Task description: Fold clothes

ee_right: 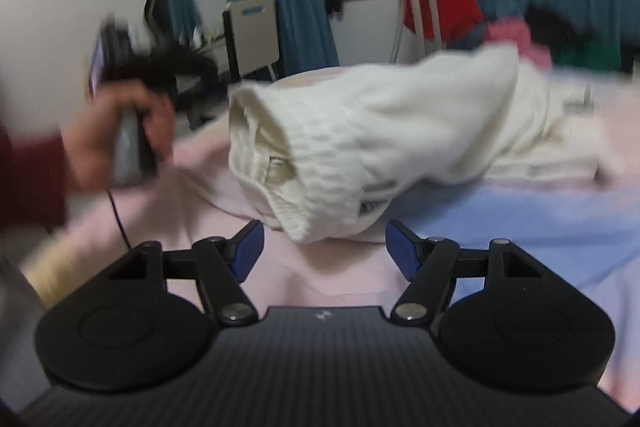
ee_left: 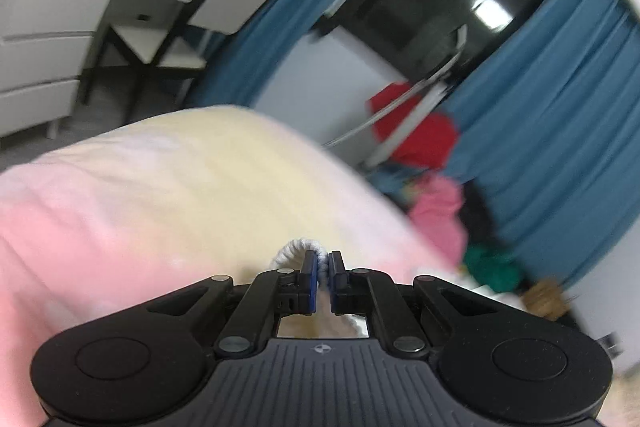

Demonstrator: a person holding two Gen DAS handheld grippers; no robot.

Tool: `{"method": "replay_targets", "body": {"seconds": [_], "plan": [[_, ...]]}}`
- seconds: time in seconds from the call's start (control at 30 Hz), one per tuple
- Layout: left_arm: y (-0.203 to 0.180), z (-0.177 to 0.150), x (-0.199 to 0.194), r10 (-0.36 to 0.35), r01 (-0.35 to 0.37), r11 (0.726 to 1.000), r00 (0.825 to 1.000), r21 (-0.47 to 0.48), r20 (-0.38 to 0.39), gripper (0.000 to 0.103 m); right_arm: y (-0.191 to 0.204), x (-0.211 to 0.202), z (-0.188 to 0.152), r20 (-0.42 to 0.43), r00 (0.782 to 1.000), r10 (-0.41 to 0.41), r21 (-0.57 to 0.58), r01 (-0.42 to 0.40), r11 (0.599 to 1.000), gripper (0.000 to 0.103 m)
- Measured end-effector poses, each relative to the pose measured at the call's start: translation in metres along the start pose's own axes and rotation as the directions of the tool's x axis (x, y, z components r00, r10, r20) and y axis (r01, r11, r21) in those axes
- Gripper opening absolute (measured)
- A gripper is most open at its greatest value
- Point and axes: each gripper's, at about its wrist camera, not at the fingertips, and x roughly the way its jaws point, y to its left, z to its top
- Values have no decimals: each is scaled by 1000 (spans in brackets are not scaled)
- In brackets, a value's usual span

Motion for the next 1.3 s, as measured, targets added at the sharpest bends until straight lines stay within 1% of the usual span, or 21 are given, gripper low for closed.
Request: {"method": "replay_targets", "body": {"seconds": [0.07, 0.1, 0.2, 0.3, 0.37, 0.4, 0.43, 0.47, 0.5, 0.53, 0.6, 0.8, 0.9, 0.97, 1.0, 1.03, 1.07, 1.1, 1.13, 1.2, 1.3], "plan": [[-1, -1, 12, 51, -50, 998, 998, 41, -26, 8, -20, 5, 2, -26, 999, 47, 158, -42, 987, 69], [-3, 0, 17, 50, -49, 998, 998, 43, -34, 8, -31, 8, 2, -36, 996, 76, 245, -65, 967, 70], [-3, 4, 15, 31, -31, 999, 999, 25, -24, 10, -58, 15, -1, -29, 986, 166, 467, -134, 874, 72], [-2, 9, 9, 14, -14, 1000, 1000, -4, -5, 22, -77, 19, -2, 27, 971, 239, 611, -205, 764, 72], [3, 13, -6, -13, 13, 999, 1000, -45, -5, 46, -88, 24, -2, 78, 962, 262, 676, -244, 695, 72], [5, 16, -9, -28, 27, 998, 1000, -52, -6, 51, -93, 27, -3, 98, 958, 271, 715, -257, 650, 72], [6, 18, -12, -46, 46, 998, 999, -47, -5, 62, -99, 31, -4, 116, 952, 285, 754, -271, 598, 72], [7, 19, -14, -65, 64, 997, 998, -41, -4, 72, -105, 36, -7, 132, 945, 298, 788, -282, 548, 78], [6, 19, -15, -69, 69, 997, 998, -30, -3, 76, -111, 39, -9, 144, 943, 301, 816, -285, 504, 82], [4, 17, -14, -61, 61, 998, 998, -15, 1, 82, -116, 41, -12, 137, 948, 287, 835, -267, 481, 82], [0, 14, -12, -45, 45, 999, 999, 14, 11, 83, -123, 46, -11, 119, 954, 276, 846, -243, 475, 82], [-5, -1, 22, -16, 20, 999, 995, 38, -101, 83, -145, 66, 0, 140, 943, 302, 839, -275, 470, 82], [-3, -3, 30, -2, 5, 1000, 993, 22, -117, 75, -156, 86, 5, 113, 947, 302, 844, -252, 474, 81], [-2, -4, 35, 7, -6, 1000, 992, 11, -127, 65, -156, 92, 7, 100, 944, 314, 824, -256, 506, 78], [-1, -5, 38, 12, -11, 1000, 991, 6, -132, 61, -155, 95, 8, 94, 943, 320, 812, -258, 523, 69], [-1, -6, 40, 16, -16, 1000, 990, 0, -138, 51, -155, 97, 10, 87, 941, 326, 801, -261, 539, 66], [0, -6, 43, 21, -22, 1000, 990, -5, -143, 39, -159, 97, 10, 78, 944, 320, 795, -252, 551, 57], [1, -4, 42, 10, -13, 1000, 989, -17, -145, 37, -162, 96, 9, 68, 947, 312, 790, -243, 563, 47], [2, -2, 41, -1, -3, 1000, 989, -30, -147, 27, -166, 95, 9, 59, 951, 305, 784, -233, 575, 41], [0, 2, 36, -16, 12, 999, 990, -33, -137, 22, -174, 92, 11, 47, 955, 292, 770, -221, 598, 32], [-12, 15, 23, -59, 59, 998, 993, -3, -104, 20, -182, 86, 18, 50, 961, 273, 735, -221, 641, 29]]}}
